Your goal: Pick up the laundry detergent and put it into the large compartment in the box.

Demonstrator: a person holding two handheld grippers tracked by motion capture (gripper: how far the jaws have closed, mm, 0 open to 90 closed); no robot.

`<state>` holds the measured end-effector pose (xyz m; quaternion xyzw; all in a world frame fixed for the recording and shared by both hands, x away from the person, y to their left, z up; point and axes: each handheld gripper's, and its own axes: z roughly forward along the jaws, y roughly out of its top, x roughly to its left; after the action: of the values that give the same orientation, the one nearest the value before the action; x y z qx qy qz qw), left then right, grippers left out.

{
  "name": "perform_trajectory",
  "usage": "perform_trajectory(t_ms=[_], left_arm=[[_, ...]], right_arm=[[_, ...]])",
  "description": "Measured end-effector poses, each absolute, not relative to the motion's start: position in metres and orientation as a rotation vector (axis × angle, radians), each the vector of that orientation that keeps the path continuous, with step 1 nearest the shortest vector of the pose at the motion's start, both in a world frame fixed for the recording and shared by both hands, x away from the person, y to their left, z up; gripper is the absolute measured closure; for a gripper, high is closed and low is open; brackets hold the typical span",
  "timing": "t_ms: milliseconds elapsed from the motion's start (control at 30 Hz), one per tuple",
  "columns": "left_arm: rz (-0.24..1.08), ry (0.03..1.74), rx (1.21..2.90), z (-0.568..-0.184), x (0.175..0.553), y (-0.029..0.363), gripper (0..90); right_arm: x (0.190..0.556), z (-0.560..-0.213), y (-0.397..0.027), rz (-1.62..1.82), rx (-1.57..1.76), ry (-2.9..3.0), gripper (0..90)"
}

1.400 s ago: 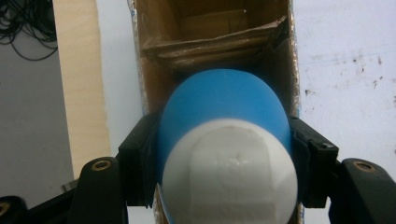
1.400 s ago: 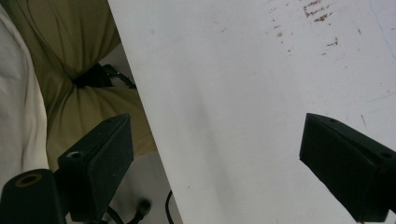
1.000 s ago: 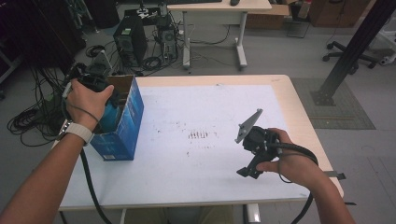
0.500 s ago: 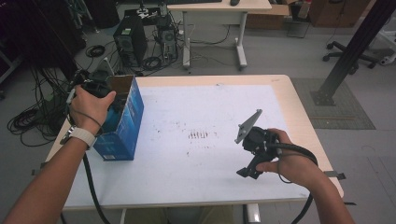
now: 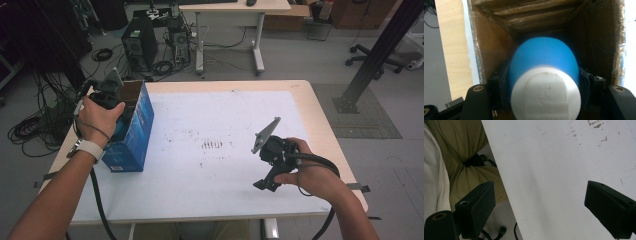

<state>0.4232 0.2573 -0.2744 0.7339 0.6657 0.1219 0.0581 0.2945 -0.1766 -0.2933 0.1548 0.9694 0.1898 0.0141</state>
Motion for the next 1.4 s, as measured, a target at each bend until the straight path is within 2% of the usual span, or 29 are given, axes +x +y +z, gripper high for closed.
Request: perform_trajectory(t_ms=[867, 1400], left_arm=[[0.331, 2.015, 2.236, -0.2764, 0.4291, 0.2635, 36.6], [0.311, 2.017, 2.238, -0.2781, 0.4314, 0.2643, 29.8]], right_arm=[[0.2946, -0.2961, -0.1755, 0.586, 0.490, 3.024, 10.1], [0.2945, -0.2986, -0.1768, 0.592, 0.497, 3.022, 9.6]])
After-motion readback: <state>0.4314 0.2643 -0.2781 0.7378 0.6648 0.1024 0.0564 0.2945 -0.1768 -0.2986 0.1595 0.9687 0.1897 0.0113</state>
